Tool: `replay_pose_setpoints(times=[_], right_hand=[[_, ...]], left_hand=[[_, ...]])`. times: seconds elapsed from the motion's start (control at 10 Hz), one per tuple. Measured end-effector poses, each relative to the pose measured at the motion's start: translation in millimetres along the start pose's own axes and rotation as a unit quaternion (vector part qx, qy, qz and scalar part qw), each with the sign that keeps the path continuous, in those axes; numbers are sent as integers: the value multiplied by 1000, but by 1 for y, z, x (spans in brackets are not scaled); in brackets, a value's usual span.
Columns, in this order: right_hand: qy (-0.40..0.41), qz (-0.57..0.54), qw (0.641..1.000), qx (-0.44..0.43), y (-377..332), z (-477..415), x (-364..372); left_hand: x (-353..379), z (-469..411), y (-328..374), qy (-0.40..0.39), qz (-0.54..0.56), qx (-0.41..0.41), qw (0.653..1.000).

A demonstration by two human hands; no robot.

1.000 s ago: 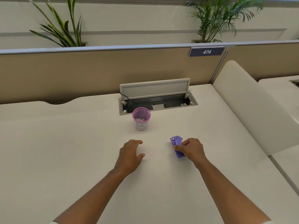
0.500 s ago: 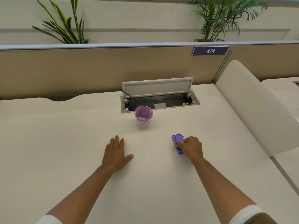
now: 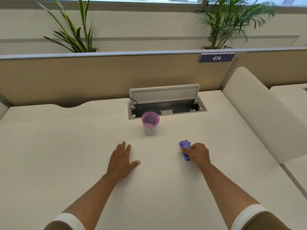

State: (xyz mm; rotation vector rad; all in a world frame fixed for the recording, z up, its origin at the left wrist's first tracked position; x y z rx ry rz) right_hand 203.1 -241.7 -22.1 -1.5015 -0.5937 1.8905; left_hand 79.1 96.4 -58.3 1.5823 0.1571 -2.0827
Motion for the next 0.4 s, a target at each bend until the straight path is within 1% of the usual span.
replay_pose_setpoints(times=[0.2, 0.3, 0.4], right_hand=[[-17, 28, 999, -3, -4, 2, -3], [-3, 50, 999, -17, -11, -1, -8], [26, 48, 997, -54, -38, -3, -16]], left_hand=[[-9, 4, 9, -25, -11, -7, 1000], [-24, 1, 15, -24, -19, -12, 999], [-47, 3, 23, 39, -47, -13, 998]])
Point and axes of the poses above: each hand's wrist, its own z-axis away from the middle knuckle, its own x-axis out of the palm, y = z × x, the point moved 4 cm from there along -z, towards the middle knuckle, and after that the axes turned 9 degrees about -x, right-handed, at the moved point
